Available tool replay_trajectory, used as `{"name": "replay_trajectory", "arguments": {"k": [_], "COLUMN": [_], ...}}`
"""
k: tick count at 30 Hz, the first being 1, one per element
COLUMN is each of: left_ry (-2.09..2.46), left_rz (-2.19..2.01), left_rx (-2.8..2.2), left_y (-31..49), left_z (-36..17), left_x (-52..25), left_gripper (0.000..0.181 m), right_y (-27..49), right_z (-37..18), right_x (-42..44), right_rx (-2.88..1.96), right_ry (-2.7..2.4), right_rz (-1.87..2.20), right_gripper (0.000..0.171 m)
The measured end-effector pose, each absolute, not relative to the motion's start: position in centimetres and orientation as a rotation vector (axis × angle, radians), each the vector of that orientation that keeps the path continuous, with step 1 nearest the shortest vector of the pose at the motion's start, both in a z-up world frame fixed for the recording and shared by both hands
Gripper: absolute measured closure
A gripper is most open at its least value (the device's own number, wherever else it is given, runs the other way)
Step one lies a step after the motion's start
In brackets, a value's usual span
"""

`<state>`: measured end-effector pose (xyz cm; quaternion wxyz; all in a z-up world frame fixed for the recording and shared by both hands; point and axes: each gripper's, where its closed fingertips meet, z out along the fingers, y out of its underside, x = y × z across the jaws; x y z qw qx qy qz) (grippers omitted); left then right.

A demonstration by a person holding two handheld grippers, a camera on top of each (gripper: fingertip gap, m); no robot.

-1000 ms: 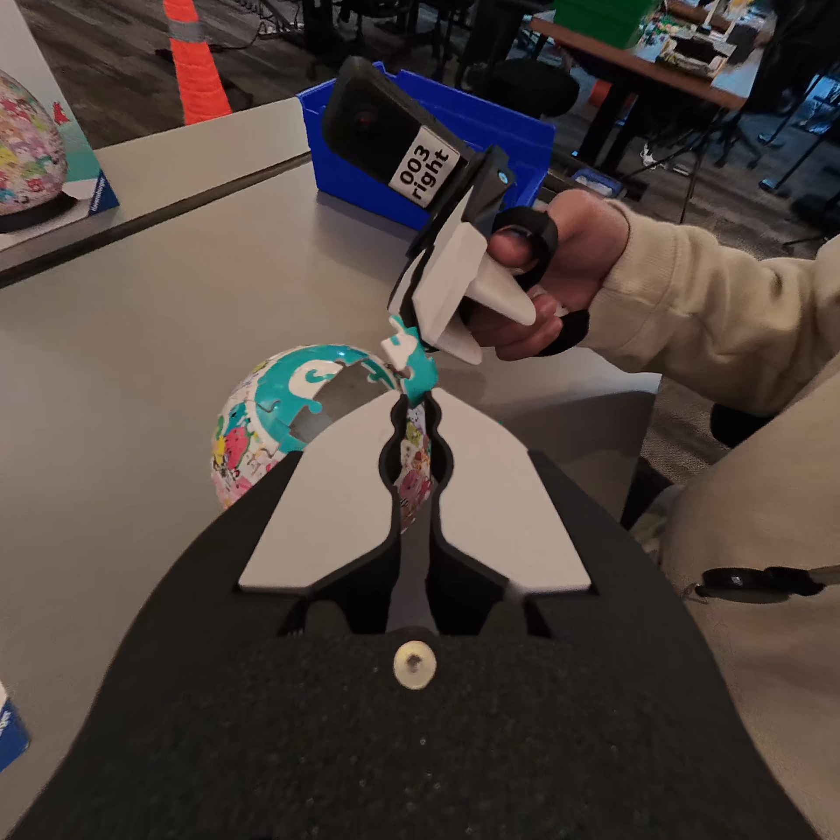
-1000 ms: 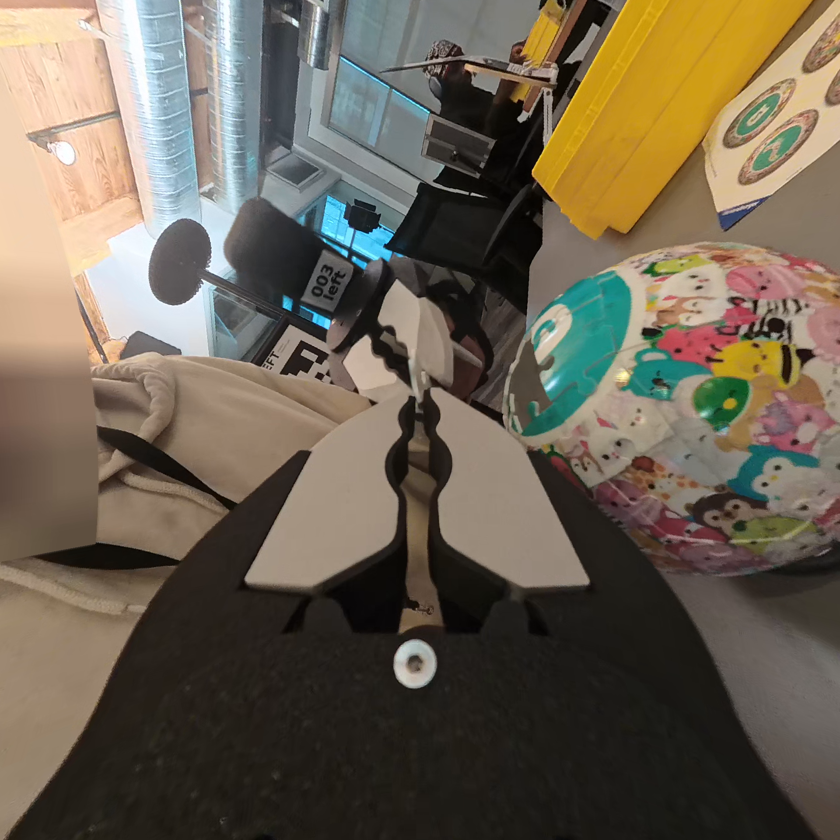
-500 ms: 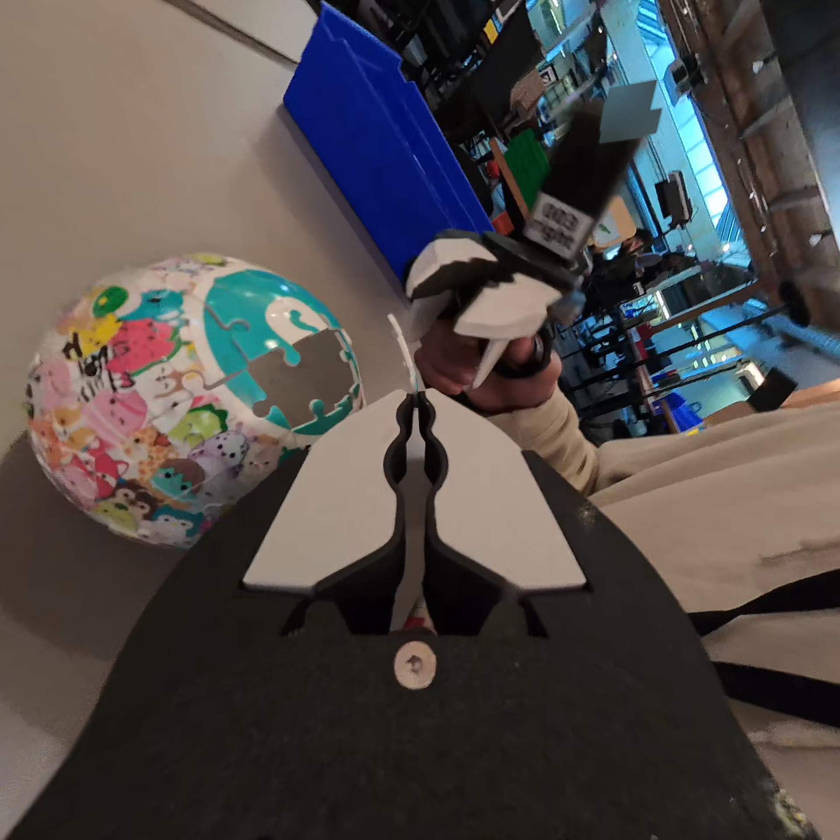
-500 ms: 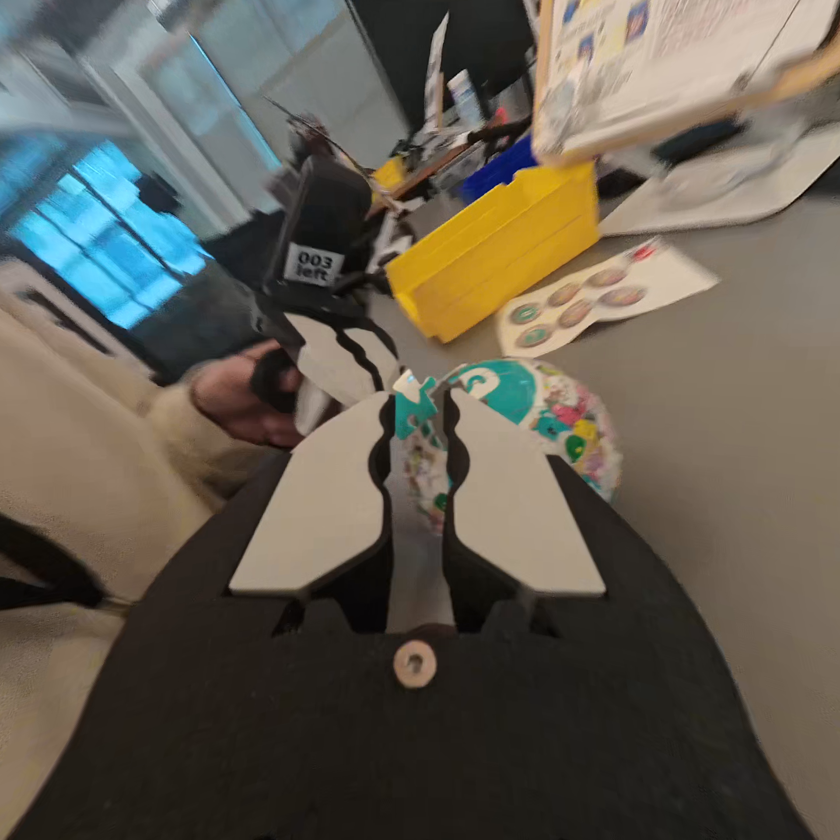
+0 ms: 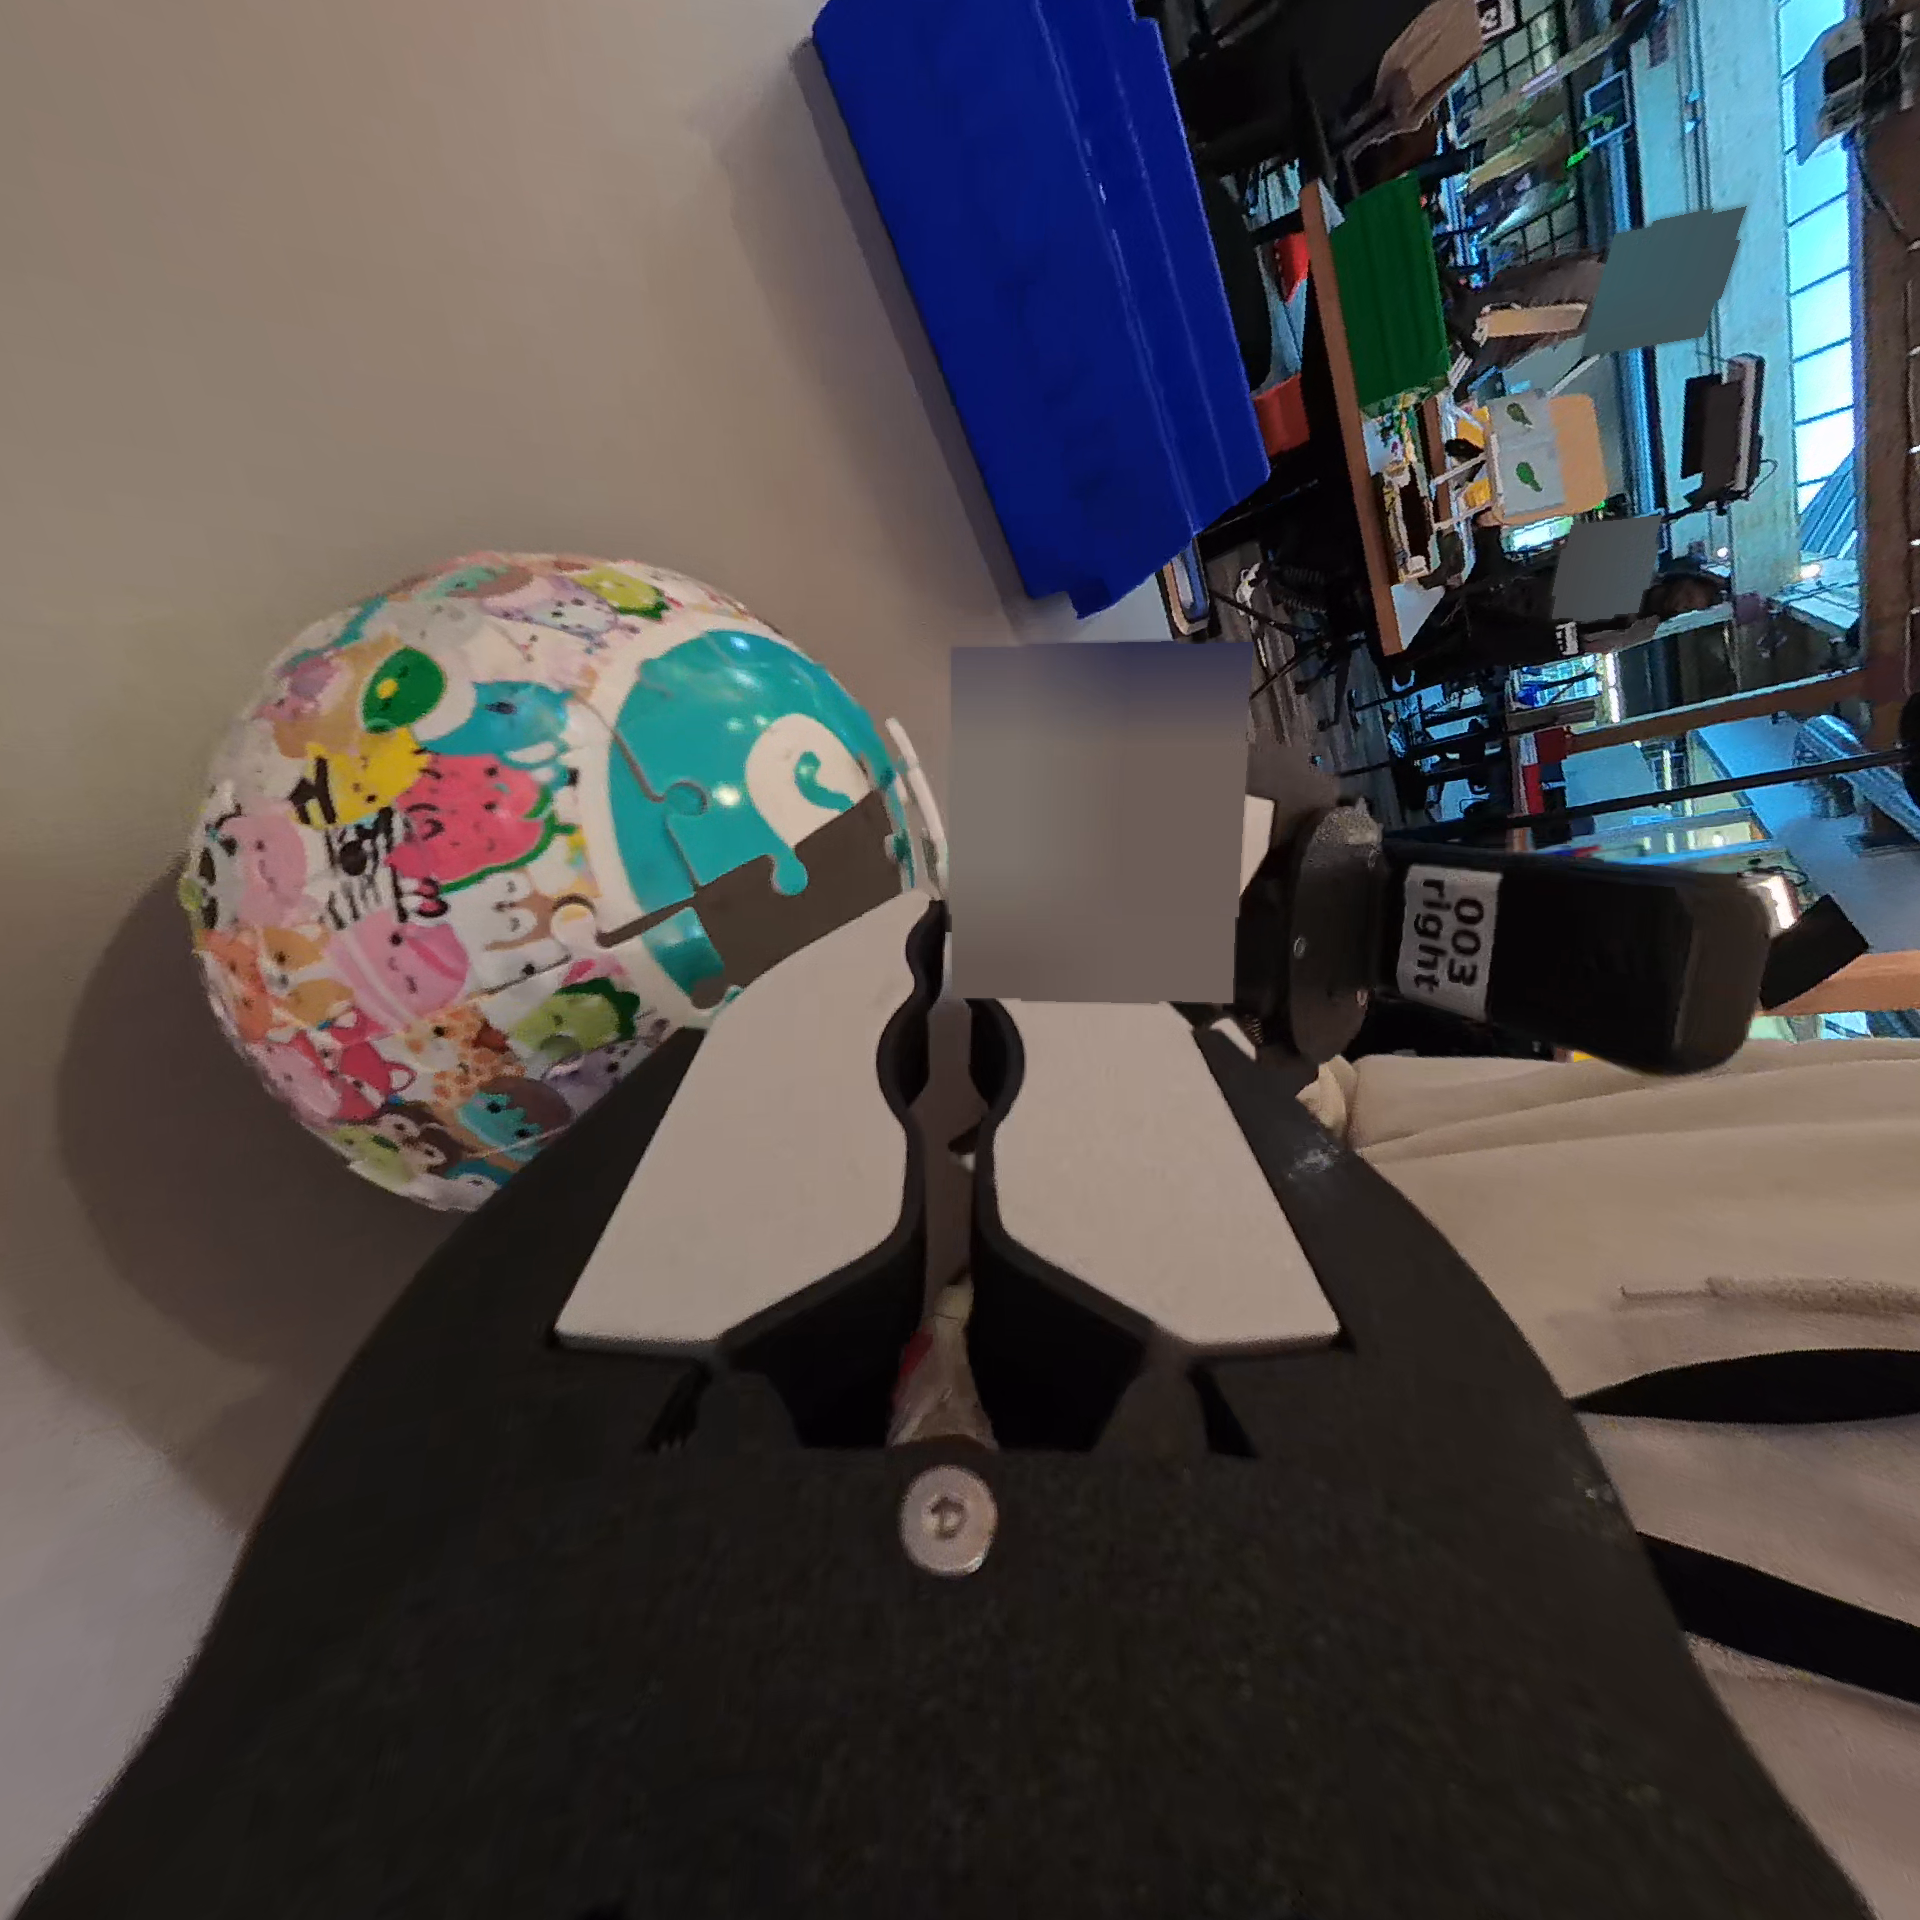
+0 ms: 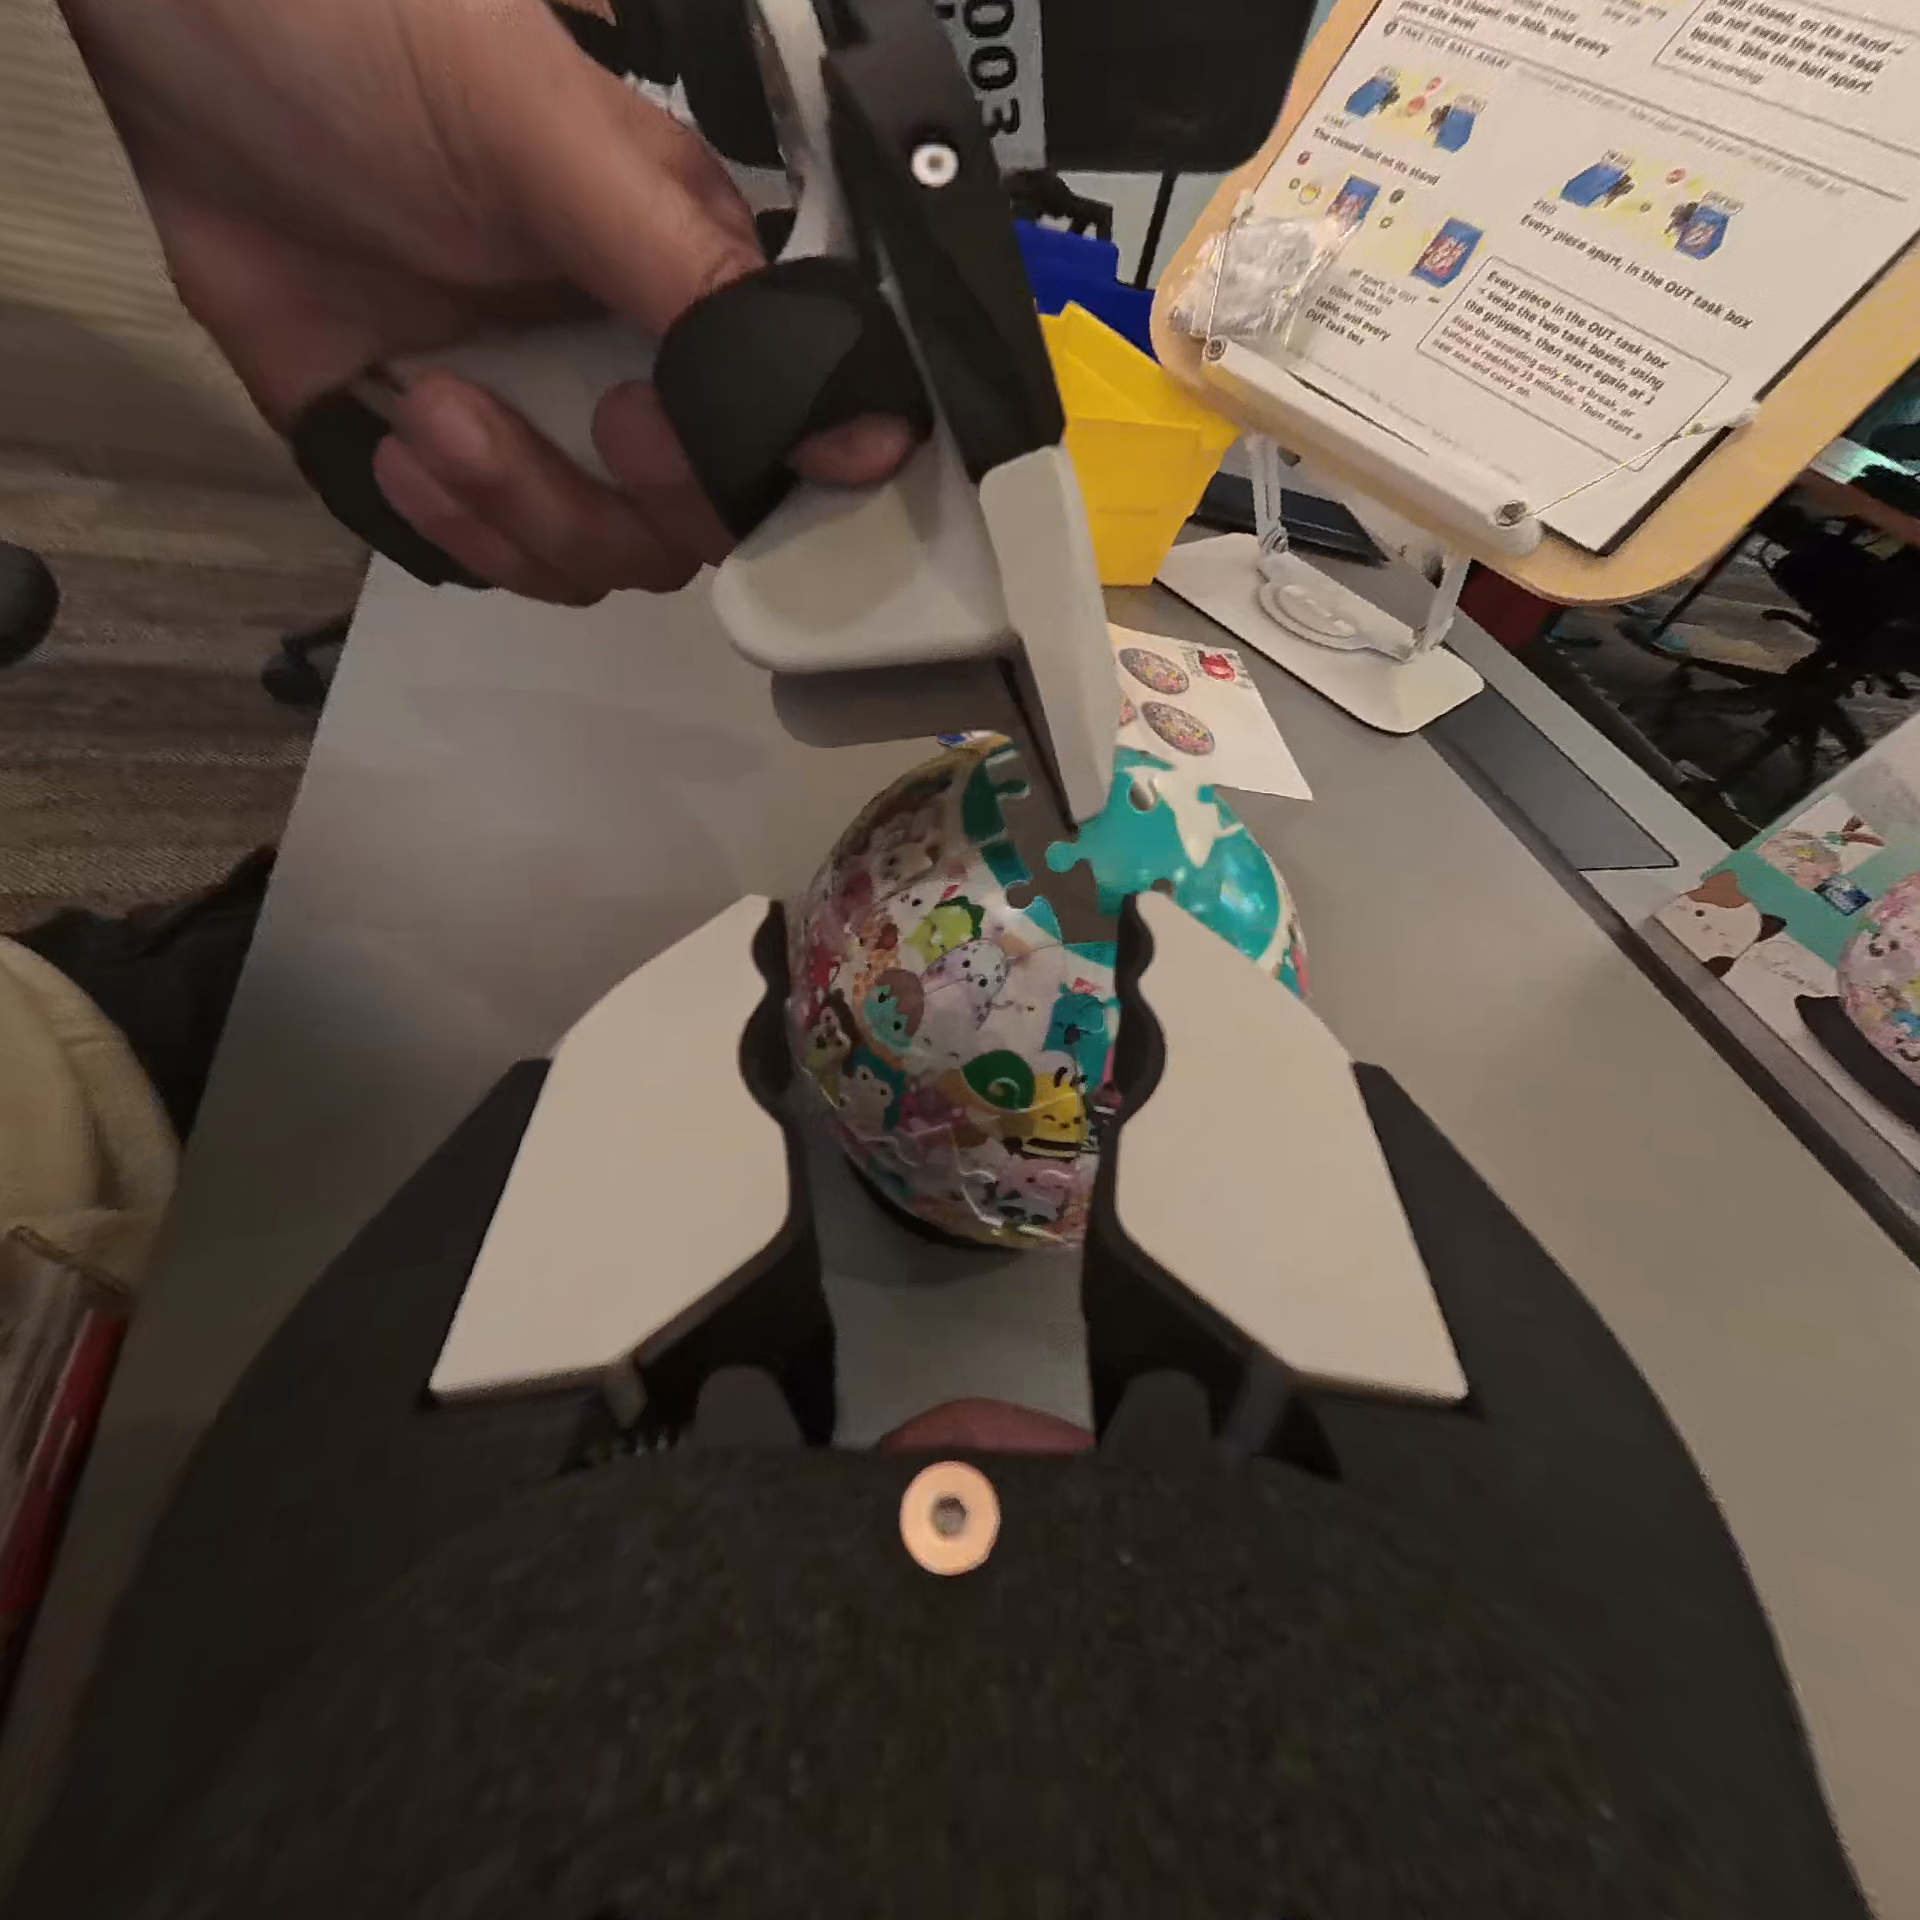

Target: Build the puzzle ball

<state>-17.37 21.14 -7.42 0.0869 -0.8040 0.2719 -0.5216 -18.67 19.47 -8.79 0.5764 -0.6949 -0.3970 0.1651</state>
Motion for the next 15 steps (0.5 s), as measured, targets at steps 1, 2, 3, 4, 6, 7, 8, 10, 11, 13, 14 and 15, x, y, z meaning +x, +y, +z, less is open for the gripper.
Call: {"name": "replay_trajectory", "arguments": {"k": [1,2,3,4,6,7,8,10,11,13,14,15], "left_ry": [0.803,0.802,0.804,0.803,0.811,0.815,0.825,0.838,0.848,0.852,0.855,0.859], "left_rz": [-1.567,-1.577,-1.569,-1.562,-1.565,-1.560,-1.556,-1.545,-1.535,-1.523,-1.522,-1.517], "left_rx": [-2.406,-2.414,-2.420,-2.421,-2.430,-2.435,-2.442,-2.450,-2.457,-2.458,-2.460,-2.462], "left_y": [21.06,20.94,20.94,21.02,21.00,20.99,20.88,20.75,20.67,20.67,20.65,20.64], "left_z": [-7.50,-7.57,-7.67,-7.66,-7.61,-7.62,-7.65,-7.70,-7.81,-7.87,-7.89,-7.95], "left_x": [-17.34,-17.28,-17.28,-17.32,-17.37,-17.39,-17.39,-17.35,-17.34,-17.28,-17.26,-17.28], "left_gripper": [0.180,0.180,0.179,0.179,0.179,0.179,0.179,0.179,0.179,0.179,0.179,0.179], "right_y": [19.50,19.45,19.46,19.44,19.41,19.42,19.45,19.46,19.52,19.54,19.54,19.58], "right_z": [-8.86,-8.94,-9.06,-9.14,-9.12,-8.96,-8.80,-8.61,-8.64,-8.83,-9.03,-9.09], "right_x": [-18.81,-19.01,-19.09,-19.18,-19.30,-19.35,-19.36,-19.39,-19.36,-19.34,-19.36,-19.34], "right_rx": [-1.625,-1.623,-1.628,-1.627,-1.620,-1.611,-1.604,-1.601,-1.604,-1.609,-1.616,-1.616], "right_ry": [-0.936,-0.948,-0.956,-0.966,-0.975,-0.973,-0.966,-0.955,-0.950,-0.951,-0.955,-0.956], "right_rz": [0.367,0.354,0.336,0.321,0.304,0.299,0.300,0.314,0.316,0.317,0.319,0.316], "right_gripper": [0.107,0.104,0.102,0.100,0.098,0.098,0.098,0.097,0.097,0.096,0.096,0.096]}}
